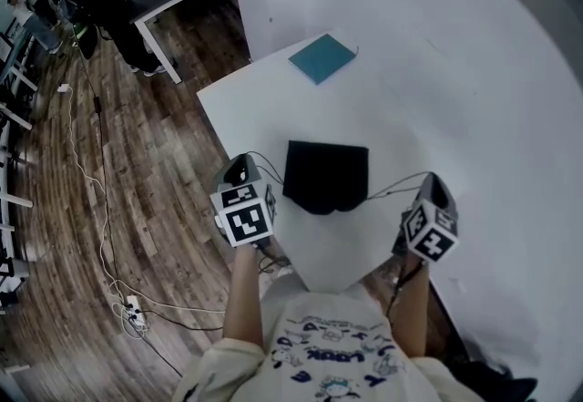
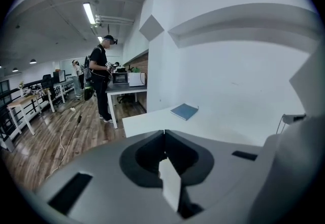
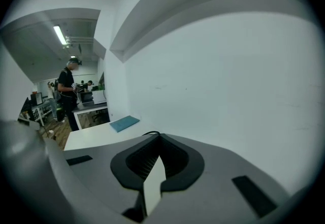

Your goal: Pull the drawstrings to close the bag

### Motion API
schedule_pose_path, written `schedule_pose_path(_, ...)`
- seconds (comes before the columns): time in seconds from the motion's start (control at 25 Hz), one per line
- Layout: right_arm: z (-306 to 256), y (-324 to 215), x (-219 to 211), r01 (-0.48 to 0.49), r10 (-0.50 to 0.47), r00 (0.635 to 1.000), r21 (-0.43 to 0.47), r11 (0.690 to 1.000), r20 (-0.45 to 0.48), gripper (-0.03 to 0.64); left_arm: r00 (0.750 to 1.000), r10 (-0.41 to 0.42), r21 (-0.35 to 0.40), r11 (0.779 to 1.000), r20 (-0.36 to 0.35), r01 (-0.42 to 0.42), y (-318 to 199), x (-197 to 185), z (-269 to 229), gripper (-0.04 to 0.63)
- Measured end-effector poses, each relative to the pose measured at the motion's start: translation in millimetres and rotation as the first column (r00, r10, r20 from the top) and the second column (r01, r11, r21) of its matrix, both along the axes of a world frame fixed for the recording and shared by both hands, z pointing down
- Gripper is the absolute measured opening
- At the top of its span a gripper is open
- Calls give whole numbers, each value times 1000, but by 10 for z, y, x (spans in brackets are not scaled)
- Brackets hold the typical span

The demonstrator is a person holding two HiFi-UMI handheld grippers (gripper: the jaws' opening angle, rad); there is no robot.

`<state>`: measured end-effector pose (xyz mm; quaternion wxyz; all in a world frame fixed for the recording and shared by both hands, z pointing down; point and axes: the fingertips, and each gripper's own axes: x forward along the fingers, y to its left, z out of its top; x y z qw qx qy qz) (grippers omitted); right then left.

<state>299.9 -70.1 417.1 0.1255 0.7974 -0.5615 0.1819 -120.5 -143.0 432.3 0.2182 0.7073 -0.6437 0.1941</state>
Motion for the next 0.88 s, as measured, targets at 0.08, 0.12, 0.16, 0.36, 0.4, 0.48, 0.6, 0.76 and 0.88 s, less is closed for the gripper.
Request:
schedule_pose_path(0.08, 35, -48, -202, 52, -52, 998, -3, 999, 20, 2, 999, 45, 2, 999, -6, -45, 23, 162, -6, 6)
schedule_pose_path(0.12, 58, -66, -305, 79, -79, 996, -5, 997, 38, 2, 998, 69, 3, 998, -6, -69, 37, 244, 5, 6)
schedule_pose_path(0.16, 78, -81, -412, 108, -108, 992, -4, 994, 60, 2, 995, 95, 6, 995, -7, -95, 53, 327, 11, 6)
schedule_pose_path(0.36, 74, -86, -893, 253, -254, 960, 23, 967, 121, 3, 974, 224, 42, 974, -38, -222, 178, 740, -59, 6)
schedule_pose_path(0.4, 56, -79, -962, 272, -274, 954, 28, 962, 120, 5, 968, 245, 53, 969, -52, -242, 207, 817, -83, 6)
schedule_pose_path(0.48, 12, -62, -1089, 303, -307, 944, 46, 952, 123, 16, 957, 278, 82, 959, -81, -271, 264, 957, -144, 8)
schedule_pose_path(0.6, -70, -40, -1266, 340, -350, 927, 95, 936, 132, 109, 941, 318, 149, 942, -117, -300, 345, 1123, -262, 17)
schedule_pose_path(0.76, -158, -6, -1400, 364, -376, 922, 123, 923, 90, 109, 931, 348, 203, 925, -110, -321, 440, 1239, -375, 17)
schedule_pose_path(0.88, -211, 37, -1434, 358, -369, 927, 146, 922, 59, 107, 932, 358, 222, 915, -63, -337, 511, 1268, -401, 17)
